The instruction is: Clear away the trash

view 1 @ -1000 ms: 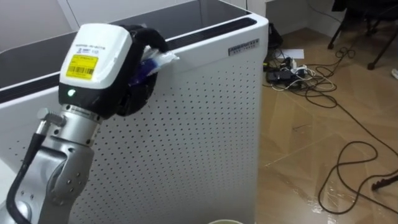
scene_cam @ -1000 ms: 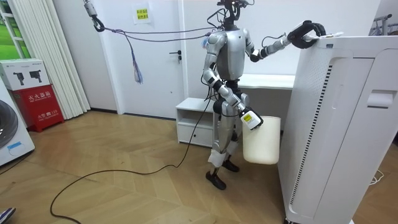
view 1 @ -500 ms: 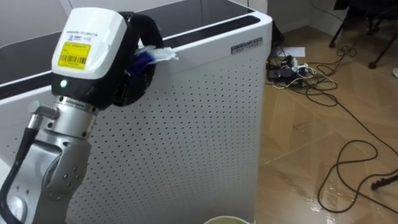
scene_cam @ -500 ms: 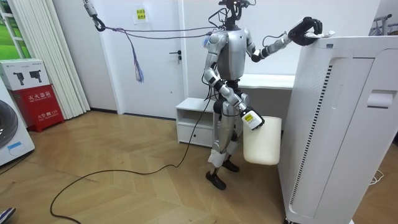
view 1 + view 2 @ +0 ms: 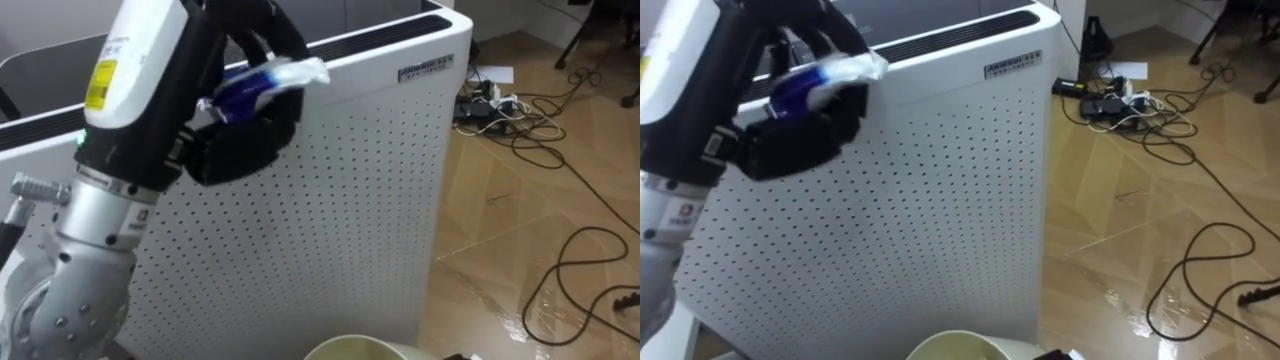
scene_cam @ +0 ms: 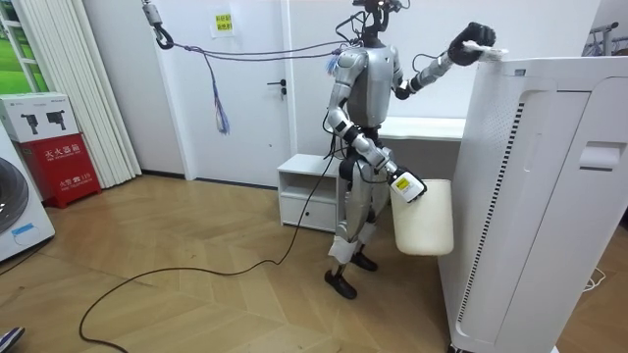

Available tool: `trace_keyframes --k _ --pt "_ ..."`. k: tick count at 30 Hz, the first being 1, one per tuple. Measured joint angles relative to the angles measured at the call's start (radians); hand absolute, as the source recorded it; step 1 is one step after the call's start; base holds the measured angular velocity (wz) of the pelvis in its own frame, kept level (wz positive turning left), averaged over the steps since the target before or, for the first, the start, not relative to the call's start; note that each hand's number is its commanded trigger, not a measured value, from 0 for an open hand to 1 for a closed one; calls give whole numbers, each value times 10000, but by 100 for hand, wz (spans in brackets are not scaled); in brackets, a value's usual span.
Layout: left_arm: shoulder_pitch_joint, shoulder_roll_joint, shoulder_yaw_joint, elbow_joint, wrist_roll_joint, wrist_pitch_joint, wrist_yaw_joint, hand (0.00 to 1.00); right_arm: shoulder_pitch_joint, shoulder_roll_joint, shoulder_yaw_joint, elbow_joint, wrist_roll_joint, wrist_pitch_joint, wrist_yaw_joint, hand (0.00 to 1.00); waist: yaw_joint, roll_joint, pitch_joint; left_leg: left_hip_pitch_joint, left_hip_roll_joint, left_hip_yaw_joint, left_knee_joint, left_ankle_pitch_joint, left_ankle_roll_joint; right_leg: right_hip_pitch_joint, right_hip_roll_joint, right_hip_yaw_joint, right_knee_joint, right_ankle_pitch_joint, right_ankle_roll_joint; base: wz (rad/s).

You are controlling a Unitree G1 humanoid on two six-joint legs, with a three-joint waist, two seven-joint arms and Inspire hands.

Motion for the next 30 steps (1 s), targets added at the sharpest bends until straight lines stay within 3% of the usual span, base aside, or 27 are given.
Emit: trace_keyframes --k 4,8,11,15,19,25,27,30 --pt "-2 -62 -444 -96 -1760 20 -754 100 7 -52 244 30 35 -11 -27 100 -62 2 -1 -70 4 -50 90 0 0 -9 -27 -197 48 1 -1 5" --pt "-4 -394 -537 -237 -3766 17 -1505 100 12 -51 330 38 36 -8 -9 100 -58 -42 30 -115 5 -72 58 0 0 -39 -30 -209 165 -21 -5 1" --pt "-3 -397 -537 -237 -4473 19 -1954 100 15 -27 343 40 68 -8 -15 100 -37 -138 5 -192 1 -66 88 12 -7 -130 -30 -208 165 -39 -13 0" --pt "67 -422 -542 -235 -4471 39 -2295 100 12 -3 510 497 363 -43 -131 100 -4 -306 8 -238 3 -75 93 30 -5 -196 -23 -222 160 -40 -15 2" --pt "190 -430 -559 -128 -4448 52 -2416 100 -80 13 627 589 335 -42 -244 100 13 -335 4 -658 -10 -181 255 31 -3 -539 -39 -246 212 -35 -20 6" --pt "198 -504 -1187 2061 -4153 50 -2496 100 -862 -11 838 1112 880 -52 -233 100 117 -289 17 -1345 39 -208 627 37 -5 -1090 -21 -420 388 14 -90 5" --pt "238 -703 -1445 3135 -3955 47 -2461 100 -1455 28 936 1894 1613 -211 -172 100 81 -241 84 -1675 55 -275 779 49 -16 -1315 -28 -553 380 83 -119 8" --pt "613 -768 -1775 4223 -3969 28 -2463 100 -1860 26 947 2369 2165 -233 -131 100 70 -220 104 -2088 30 -326 753 152 -7 -1727 -59 -620 436 121 -122 8"
